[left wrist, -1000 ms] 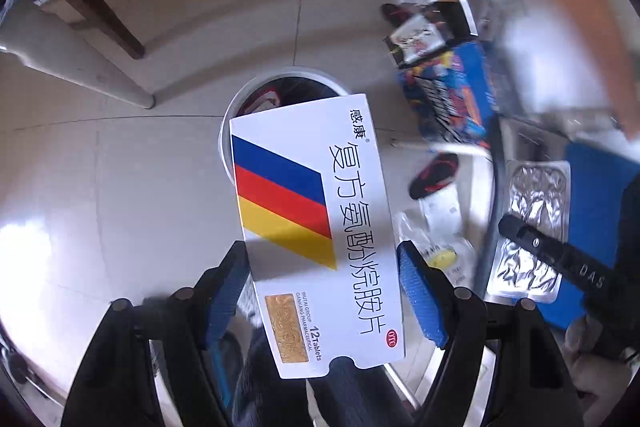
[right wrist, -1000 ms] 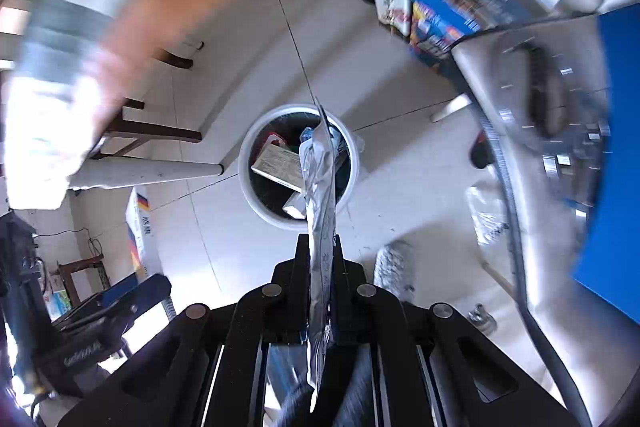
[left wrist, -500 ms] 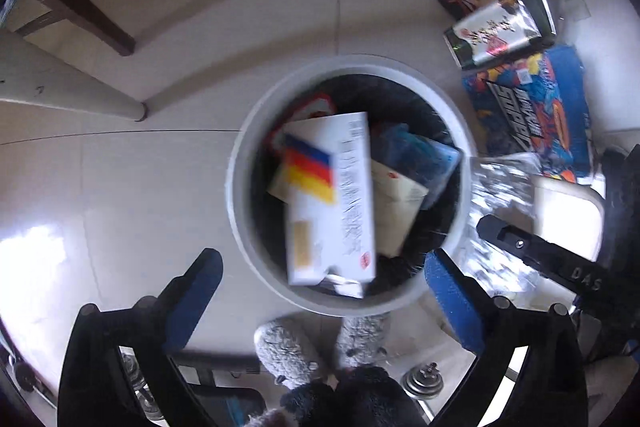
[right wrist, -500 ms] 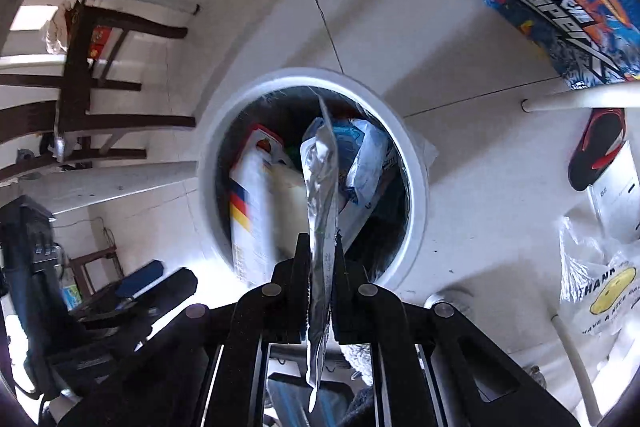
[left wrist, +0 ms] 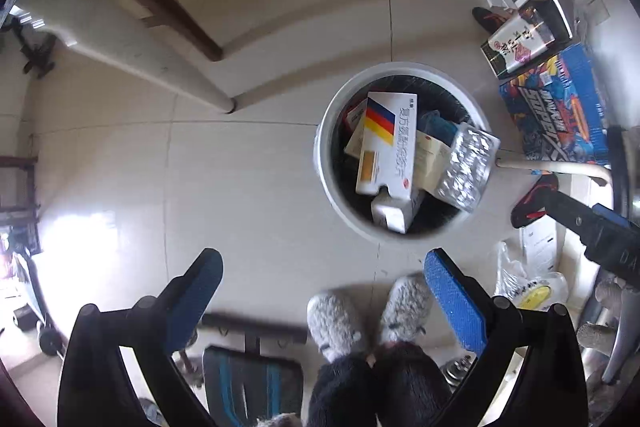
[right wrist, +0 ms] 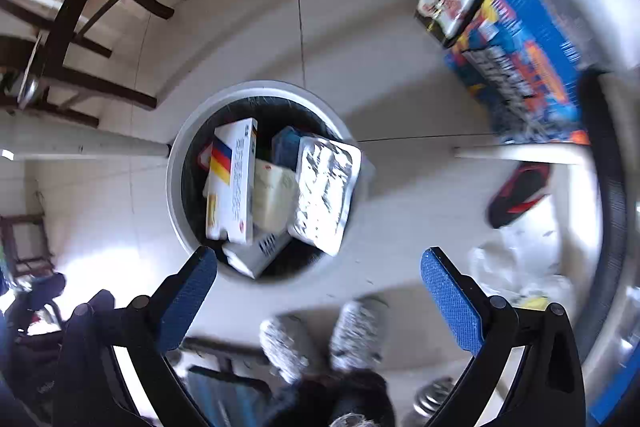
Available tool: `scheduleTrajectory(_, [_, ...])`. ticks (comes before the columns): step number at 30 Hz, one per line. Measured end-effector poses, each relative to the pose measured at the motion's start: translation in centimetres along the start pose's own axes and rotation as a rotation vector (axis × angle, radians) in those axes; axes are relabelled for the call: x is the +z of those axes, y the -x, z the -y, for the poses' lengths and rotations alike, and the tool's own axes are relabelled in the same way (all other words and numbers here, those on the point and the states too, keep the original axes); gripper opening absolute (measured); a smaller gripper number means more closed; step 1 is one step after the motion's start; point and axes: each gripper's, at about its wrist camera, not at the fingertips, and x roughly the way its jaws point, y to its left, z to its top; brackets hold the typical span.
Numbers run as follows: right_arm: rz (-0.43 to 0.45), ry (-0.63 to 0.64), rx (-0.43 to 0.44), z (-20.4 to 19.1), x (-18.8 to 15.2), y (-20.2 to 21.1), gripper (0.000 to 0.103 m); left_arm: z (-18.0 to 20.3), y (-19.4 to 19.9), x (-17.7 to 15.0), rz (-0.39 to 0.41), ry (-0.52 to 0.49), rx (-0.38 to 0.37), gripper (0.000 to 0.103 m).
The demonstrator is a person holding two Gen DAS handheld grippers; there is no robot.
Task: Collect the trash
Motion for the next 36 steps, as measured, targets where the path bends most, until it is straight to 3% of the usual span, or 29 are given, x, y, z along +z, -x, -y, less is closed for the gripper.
scheduleTrajectory(3, [0.011,0.037,-0.036,0.0,-1.7,4.4,0.103,-0.5,4.8,-1.6,0.016,0.023,-0.009,0.103])
scheduleTrajectory(6, [0.018,0.053,-0.017,-0.1,-3.2,9.7,0.103,-0.9,10.0,-3.0,0.032,0.028,-0.036,0.103])
scheduleTrajectory(19, [0.113,0.089,0.161,-2.7,-10.9,37.4,0.103,-2.3,33.6,-8.5,0.174,-0.076,-0.215,0.103])
scheduleTrajectory(24, [0.181,0.075,0.191,-2.9,-14.4,47.5,0.103,-3.2,41.4,-10.7,0.239,-0.122,-0.281,0.103])
scheduleTrajectory(31, [0.234,0.069,0.243,-3.0,-18.6,56.9,0.103,-4.6,47.9,-13.2,0.283,-0.101,-0.371,0.103])
scheduleTrajectory(36, [0.248,0.083,0.278,-3.5,-20.6,60.3,0.103,-5.0,50.4,-14.2,0.327,-0.070,-0.366,0.103])
